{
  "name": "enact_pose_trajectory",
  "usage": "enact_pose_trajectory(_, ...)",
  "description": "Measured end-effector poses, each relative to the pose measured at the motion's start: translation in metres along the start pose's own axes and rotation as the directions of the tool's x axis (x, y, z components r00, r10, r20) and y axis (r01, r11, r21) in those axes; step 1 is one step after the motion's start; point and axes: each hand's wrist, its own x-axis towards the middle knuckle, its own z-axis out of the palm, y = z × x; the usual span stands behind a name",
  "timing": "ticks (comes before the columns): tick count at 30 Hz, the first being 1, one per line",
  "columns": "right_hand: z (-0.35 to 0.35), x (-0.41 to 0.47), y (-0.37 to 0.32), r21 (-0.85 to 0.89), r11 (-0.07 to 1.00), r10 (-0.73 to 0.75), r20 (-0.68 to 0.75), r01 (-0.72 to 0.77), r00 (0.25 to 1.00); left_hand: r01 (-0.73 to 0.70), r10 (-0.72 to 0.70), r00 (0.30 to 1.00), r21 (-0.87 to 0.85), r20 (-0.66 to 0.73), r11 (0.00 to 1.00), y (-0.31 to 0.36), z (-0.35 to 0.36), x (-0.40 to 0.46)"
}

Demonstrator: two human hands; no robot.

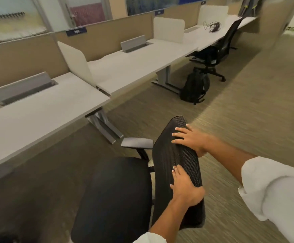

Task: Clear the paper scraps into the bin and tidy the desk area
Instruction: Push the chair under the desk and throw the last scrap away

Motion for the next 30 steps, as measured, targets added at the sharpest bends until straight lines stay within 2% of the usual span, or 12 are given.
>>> enact_pose_trajectory(2,0.009,0.003,-0.004,-0.025,0.998,-0.052,-0.008,0.052,0.999,-0.024,0.024,0.999,0.001,0.036,1.000,-0.007,-0.002,-0.008)
enact_pose_trajectory(7,0.039,-0.014,-0.022,0.032,0.989,-0.139,-0.135,0.144,0.981,-0.078,0.071,0.990,0.053,0.124,0.996,-0.030,-0.007,-0.037)
enact_pose_trajectory(13,0.030,-0.034,-0.064,0.059,0.966,-0.236,-0.205,0.253,0.950,-0.178,0.138,0.970,0.201,0.202,0.963,-0.063,-0.030,-0.072)
enact_pose_trajectory(17,0.017,-0.042,-0.098,0.058,0.948,-0.297,-0.194,0.313,0.935,-0.218,0.153,0.957,0.262,0.249,0.940,-0.090,-0.049,-0.099)
enact_pose_trajectory(19,0.013,-0.045,-0.116,0.075,0.941,-0.313,-0.185,0.331,0.932,-0.198,0.134,0.958,0.246,0.254,0.949,-0.106,-0.060,-0.112)
enact_pose_trajectory(23,0.004,-0.038,-0.133,0.060,0.929,-0.338,-0.254,0.364,0.906,-0.123,0.078,0.972,0.197,0.222,0.973,-0.125,-0.082,-0.127)
enact_pose_trajectory(30,-0.022,0.002,-0.148,0.056,0.894,-0.398,-0.356,0.445,0.845,0.108,-0.126,0.970,0.095,0.209,0.990,-0.154,-0.122,-0.127)
